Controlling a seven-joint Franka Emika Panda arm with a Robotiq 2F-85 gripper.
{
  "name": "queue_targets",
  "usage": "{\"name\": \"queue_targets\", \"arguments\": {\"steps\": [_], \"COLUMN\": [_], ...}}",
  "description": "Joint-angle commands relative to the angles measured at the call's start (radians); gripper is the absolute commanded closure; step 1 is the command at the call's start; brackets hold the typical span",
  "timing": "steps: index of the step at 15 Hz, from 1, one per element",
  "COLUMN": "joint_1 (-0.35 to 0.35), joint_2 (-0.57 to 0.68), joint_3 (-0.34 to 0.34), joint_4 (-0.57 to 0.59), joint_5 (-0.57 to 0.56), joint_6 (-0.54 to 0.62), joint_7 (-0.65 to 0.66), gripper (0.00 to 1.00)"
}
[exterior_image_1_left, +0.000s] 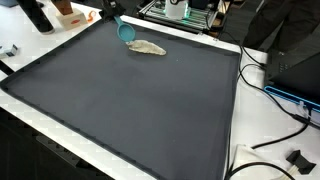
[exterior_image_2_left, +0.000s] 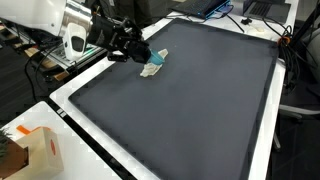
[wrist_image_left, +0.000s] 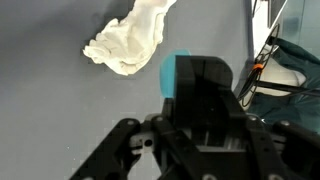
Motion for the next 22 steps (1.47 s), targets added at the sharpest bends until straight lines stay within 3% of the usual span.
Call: {"name": "queue_targets", "arguments": {"steps": [1, 5, 10, 22], "joint_1": [0.021, 0.04, 0.073, 0.077], "joint_2": [-0.129, -0.215, -0.29, -0.298], "joint_3": [0.03, 0.076, 0.142, 0.333], "joint_4": [-0.085, -0.125, -0.14, -0.068], "joint_5": [-0.101, -0.245, -0.504, -1.265], "joint_6": [0.117, 0.211, 0.274, 0.199], "joint_7": [0.142, 0.311, 0.526, 1.15], "gripper": [0.75, 0.75, 0.75, 0.75]}}
